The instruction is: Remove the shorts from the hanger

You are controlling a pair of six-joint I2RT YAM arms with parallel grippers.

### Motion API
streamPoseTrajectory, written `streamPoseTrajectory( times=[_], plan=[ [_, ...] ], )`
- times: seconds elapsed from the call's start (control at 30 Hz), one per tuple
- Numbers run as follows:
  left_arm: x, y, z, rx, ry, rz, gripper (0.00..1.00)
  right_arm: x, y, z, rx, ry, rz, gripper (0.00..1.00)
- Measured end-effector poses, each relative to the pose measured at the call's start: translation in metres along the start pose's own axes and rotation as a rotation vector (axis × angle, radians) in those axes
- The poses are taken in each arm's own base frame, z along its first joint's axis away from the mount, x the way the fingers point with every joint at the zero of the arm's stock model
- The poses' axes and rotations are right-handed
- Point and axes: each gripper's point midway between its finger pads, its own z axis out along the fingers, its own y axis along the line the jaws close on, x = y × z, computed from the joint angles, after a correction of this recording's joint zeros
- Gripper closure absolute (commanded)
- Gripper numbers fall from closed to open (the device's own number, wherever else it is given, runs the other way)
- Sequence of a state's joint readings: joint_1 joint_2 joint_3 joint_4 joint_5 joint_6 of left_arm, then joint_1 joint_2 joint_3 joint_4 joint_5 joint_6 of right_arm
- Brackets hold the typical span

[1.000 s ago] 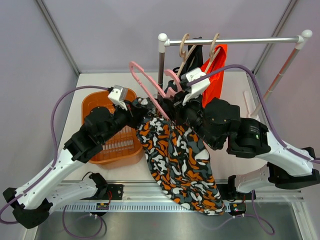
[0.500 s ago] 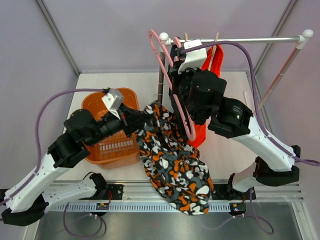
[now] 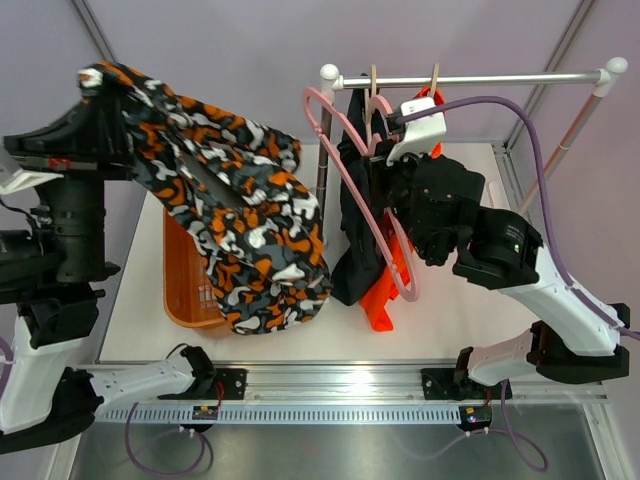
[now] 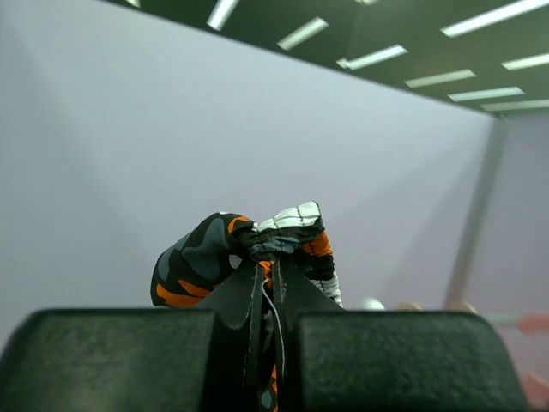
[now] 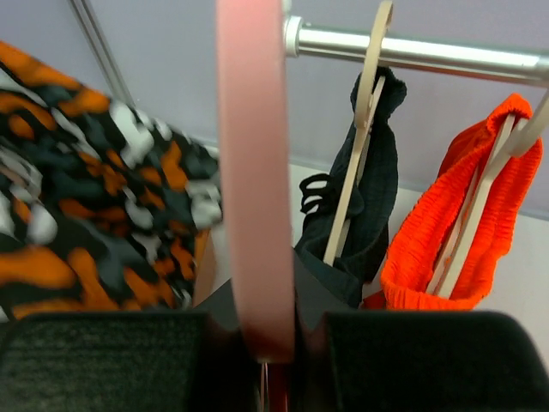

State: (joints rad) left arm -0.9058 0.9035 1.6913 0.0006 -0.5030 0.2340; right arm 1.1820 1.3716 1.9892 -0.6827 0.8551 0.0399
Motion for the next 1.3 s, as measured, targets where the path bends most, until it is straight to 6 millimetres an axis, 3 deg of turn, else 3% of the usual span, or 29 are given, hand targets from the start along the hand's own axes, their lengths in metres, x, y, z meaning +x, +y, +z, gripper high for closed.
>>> streamPoseTrajectory(
  times=[0.07,0.17,0.27,0.33,0.53,0.8,0.93,1.1,1.3],
  plan=[
    [-0.022,0.015,0.007,-0.084,-0.088,0.046,1.0,0.003,-0.004,-0.005,-0.007,0.01,0.006,1.0],
    [-0.038,0.027,0.017,-0.177,-0.165,0.132,1.0,0.005,-0.013,-0.014,-0.012,0.015,0.022,1.0],
    [-0.034,0.038,0.034,-0.272,-0.189,0.246,1.0,0.005,-0.02,-0.022,-0.018,0.018,0.034,1.0],
    [-0.021,0.05,0.045,-0.332,-0.178,0.32,1.0,0.005,-0.025,-0.027,-0.02,0.018,0.043,1.0],
    [0.06,0.093,0.059,-0.425,-0.012,0.399,1.0,0.011,-0.037,-0.038,-0.019,0.027,0.056,1.0],
    [0.169,0.096,0.048,-0.385,0.218,0.262,1.0,0.007,-0.062,-0.061,-0.025,0.011,0.104,1.0],
    [0.237,0.101,0.021,-0.415,0.361,0.165,1.0,-0.012,-0.086,-0.084,-0.04,-0.048,0.174,1.0],
    [0.318,0.11,-0.044,-0.498,0.543,0.015,1.0,-0.034,-0.116,-0.111,-0.043,-0.119,0.256,1.0],
    [0.376,0.118,-0.122,-0.607,0.683,-0.141,1.0,-0.036,-0.137,-0.127,-0.028,-0.145,0.297,1.0]
  ],
)
